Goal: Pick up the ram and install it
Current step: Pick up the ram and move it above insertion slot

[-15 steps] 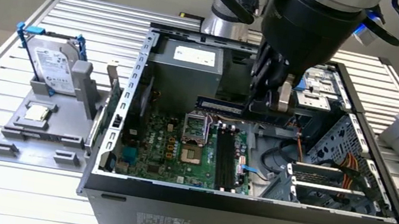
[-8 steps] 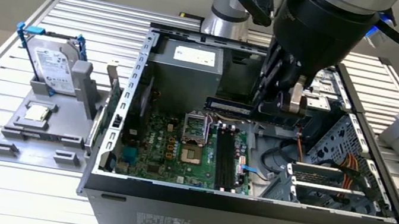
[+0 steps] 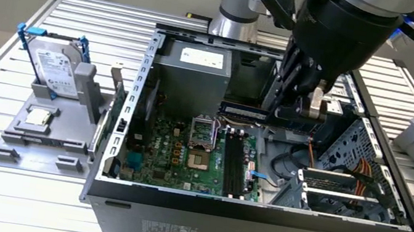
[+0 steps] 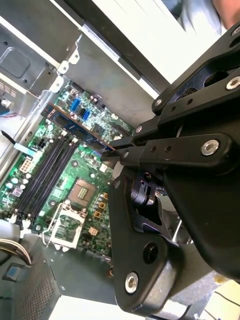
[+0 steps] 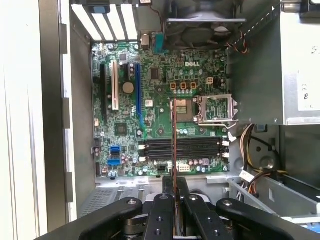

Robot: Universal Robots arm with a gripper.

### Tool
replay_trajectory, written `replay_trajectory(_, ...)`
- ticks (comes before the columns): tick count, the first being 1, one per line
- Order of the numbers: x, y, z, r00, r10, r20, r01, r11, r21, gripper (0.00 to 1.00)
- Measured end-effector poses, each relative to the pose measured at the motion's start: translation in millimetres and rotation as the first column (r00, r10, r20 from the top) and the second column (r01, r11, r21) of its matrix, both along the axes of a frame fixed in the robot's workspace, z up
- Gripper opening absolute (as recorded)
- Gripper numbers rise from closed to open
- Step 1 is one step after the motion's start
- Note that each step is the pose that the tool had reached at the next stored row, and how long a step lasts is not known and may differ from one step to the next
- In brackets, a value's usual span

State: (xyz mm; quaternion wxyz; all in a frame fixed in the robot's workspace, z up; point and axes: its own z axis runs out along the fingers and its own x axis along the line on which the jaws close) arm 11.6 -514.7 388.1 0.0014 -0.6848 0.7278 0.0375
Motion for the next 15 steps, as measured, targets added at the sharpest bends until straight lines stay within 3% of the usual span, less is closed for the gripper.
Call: replay_trajectory(15,13.8,0.1,-0.1,1.0000,0.000,0.0001,0.000,1.0000,0.0002,0.00)
